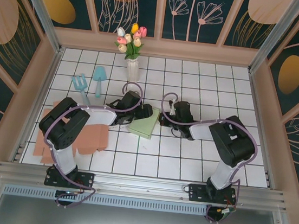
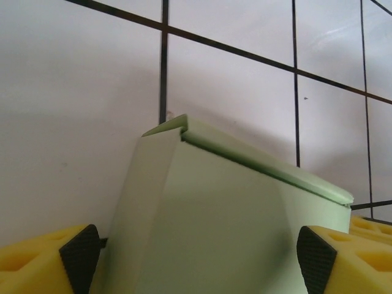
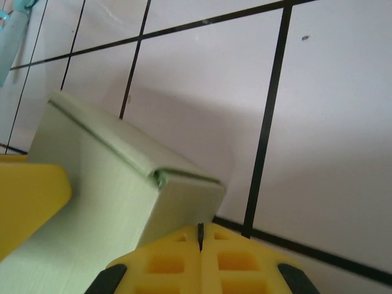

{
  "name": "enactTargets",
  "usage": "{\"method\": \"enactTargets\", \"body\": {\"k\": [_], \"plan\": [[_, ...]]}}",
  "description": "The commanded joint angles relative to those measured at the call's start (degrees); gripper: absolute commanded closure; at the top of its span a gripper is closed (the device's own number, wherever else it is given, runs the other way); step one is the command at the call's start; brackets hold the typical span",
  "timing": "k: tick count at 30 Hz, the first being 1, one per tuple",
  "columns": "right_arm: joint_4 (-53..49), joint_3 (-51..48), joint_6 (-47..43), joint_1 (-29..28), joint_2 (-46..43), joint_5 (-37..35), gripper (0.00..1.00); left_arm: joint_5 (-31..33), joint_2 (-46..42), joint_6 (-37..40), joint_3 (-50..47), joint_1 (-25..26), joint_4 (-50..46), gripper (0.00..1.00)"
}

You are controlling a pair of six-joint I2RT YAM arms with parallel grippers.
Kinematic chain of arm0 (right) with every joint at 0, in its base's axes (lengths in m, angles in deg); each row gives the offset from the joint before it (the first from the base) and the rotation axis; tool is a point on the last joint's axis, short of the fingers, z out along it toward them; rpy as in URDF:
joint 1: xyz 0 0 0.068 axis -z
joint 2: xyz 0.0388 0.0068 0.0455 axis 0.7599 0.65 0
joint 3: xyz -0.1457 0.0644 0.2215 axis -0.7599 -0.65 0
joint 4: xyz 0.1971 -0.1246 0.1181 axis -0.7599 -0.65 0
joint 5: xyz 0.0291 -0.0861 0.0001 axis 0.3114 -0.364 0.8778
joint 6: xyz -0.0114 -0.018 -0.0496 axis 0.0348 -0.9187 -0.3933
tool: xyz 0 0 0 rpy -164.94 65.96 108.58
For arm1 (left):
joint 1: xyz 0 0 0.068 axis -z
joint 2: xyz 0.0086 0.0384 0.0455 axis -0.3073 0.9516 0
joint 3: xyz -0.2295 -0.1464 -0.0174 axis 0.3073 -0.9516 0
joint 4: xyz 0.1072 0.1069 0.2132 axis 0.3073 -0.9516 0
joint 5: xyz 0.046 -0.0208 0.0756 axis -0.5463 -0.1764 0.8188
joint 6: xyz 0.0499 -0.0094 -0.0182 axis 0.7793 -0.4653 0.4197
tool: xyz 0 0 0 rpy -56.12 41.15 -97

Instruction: Fold the paper box

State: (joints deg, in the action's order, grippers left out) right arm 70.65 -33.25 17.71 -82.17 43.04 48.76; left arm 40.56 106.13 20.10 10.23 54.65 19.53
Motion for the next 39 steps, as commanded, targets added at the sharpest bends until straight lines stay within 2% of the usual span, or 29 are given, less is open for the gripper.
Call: {"method": "enactTargets", "body": {"k": [1, 4, 11, 20, 28, 31, 34, 36, 39], "plan": [[-2.3, -5.2, -1.3, -0.5, -6.7, -3.5, 0.95, 4.4, -5.8, -0.7, -2.6, -0.9, -4.3, 0.13], [-2.0, -10.8, -1.0, -1.5, -12.1, -4.2, 0.95, 6.2, -9.4, -1.5, -6.3, -0.9, -4.1, 0.13], [1.3, -18.1, 1.2, -8.6, -17.8, -5.7, 0.94, 0.4, -13.0, -3.8, -14.8, 0.0, 3.6, 0.15], [13.6, -16.1, 6.0, -14.6, -9.4, -2.3, 0.94, 1.8, -11.6, -7.4, -13.8, 6.5, 5.6, 0.16], [24.5, -11.5, 12.4, -17.3, -3.3, 1.3, 0.95, 1.0, -9.8, -9.5, -12.7, 8.0, 7.3, 0.16], [24.9, -12.2, 13.7, -18.5, -3.9, -2.1, 0.95, 5.0, -10.1, -8.1, -9.3, 7.8, 1.3, 0.15], [19.9, -13.2, 12.6, -20.3, -6.2, -9.4, 0.92, 9.9, -11.8, -6.6, -5.8, 6.1, -5.3, 0.14], [14.6, -13.9, 10.8, -20.9, -8.2, -14.3, 0.86, 13.0, -13.8, -6.3, -4.7, 3.8, -9.3, 0.12], [8.8, -15.1, 7.7, -20.6, -11.8, -19.4, 0.7, 18.9, -17.1, -6.5, -5.1, -0.3, -14.3, 0.1]]}}
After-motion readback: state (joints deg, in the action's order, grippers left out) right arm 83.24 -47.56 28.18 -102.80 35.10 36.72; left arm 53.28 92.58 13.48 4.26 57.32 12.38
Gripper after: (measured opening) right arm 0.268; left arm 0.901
